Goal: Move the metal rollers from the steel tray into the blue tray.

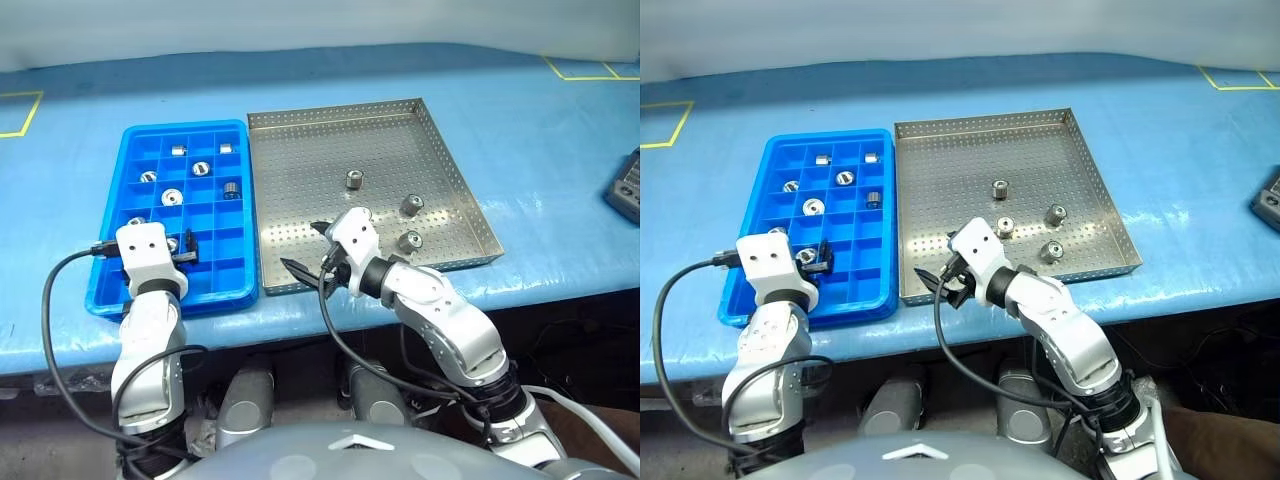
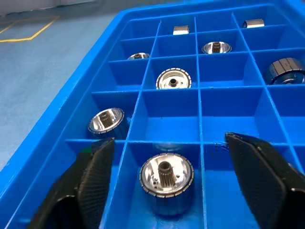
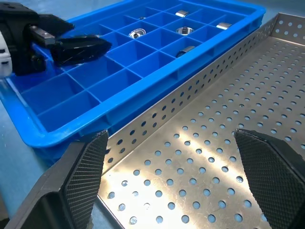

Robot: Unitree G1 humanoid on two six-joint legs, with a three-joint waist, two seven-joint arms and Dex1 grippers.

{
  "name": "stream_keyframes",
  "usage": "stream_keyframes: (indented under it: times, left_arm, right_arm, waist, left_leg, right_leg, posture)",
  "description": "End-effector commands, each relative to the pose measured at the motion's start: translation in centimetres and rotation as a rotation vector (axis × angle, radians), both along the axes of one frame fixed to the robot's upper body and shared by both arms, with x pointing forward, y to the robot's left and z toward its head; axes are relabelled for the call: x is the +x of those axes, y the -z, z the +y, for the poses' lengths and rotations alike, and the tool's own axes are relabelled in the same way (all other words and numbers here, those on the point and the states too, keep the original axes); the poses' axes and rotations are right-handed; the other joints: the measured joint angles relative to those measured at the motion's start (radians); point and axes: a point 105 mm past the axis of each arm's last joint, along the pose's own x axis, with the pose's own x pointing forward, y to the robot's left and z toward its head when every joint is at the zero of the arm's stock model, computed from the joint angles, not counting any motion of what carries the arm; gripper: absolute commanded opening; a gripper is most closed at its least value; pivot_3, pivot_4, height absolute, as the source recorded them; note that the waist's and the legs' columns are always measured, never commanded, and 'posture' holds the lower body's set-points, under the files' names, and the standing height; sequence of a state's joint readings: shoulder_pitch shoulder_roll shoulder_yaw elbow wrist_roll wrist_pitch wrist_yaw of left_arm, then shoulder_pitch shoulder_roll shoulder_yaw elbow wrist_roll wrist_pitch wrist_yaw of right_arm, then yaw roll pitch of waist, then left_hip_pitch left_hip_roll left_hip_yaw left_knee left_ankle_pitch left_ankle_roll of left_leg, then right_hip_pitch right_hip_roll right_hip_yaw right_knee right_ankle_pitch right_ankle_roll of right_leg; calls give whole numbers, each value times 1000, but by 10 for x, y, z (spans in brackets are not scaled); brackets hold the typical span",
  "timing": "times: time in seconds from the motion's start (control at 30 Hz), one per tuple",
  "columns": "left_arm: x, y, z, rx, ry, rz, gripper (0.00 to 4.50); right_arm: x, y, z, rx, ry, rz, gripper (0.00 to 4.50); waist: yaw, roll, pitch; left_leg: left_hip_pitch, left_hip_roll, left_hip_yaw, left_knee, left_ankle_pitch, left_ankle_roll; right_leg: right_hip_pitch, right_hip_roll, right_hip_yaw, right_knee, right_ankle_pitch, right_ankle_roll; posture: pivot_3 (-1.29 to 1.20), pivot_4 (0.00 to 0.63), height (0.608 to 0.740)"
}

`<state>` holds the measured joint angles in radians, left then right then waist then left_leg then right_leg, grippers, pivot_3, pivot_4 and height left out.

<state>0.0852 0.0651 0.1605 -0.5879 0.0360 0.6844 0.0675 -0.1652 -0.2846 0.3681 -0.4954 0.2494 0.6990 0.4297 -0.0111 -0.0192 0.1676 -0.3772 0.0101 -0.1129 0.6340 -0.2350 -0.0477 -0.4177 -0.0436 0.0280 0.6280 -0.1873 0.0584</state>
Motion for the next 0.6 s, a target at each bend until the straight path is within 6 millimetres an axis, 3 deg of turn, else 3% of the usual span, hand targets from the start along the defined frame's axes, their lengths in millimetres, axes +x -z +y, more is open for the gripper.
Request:
stream_keyframes:
  times: [0.03,0.2,0.3,0.47,0.6]
  left_arm:
    - [17,-30,-21,22,152,-113,4465]
    - [44,-42,-56,30,398,-131,4465]
    - [65,-34,-92,49,579,-99,4465]
    - [74,-29,-145,37,823,-62,4465]
    - [78,-21,-172,46,921,-17,4465]
  right_arm:
    - [0,-11,-7,20,33,-43,4500]
    - [7,-9,-32,9,139,-47,4500]
    - [7,-7,-56,6,243,-40,4500]
    - [4,-5,-73,-10,328,-38,4500]
    - [0,-3,-77,-11,360,-29,4500]
  waist:
    - [0,0,0]
    - [-4,0,0]
    - [-7,0,0]
    - [-37,0,0]
    - [-60,1,0]
  left_leg:
    - [0,0,0,0,0,0]
    - [-1,0,0,0,0,0]
    - [0,0,0,0,0,0]
    - [-1,-1,1,0,0,0]
    - [-1,-1,1,0,0,1]
  right_leg:
    - [0,0,0,0,0,0]
    - [0,0,0,-1,0,0]
    - [0,0,0,-1,0,0]
    - [0,0,0,-1,0,0]
    - [0,0,1,-1,0,0]
  posture:
    - [39,150,740]
    - [-10,150,740]
    - [-46,150,740]
    - [-116,150,740]
    - [-144,150,740]
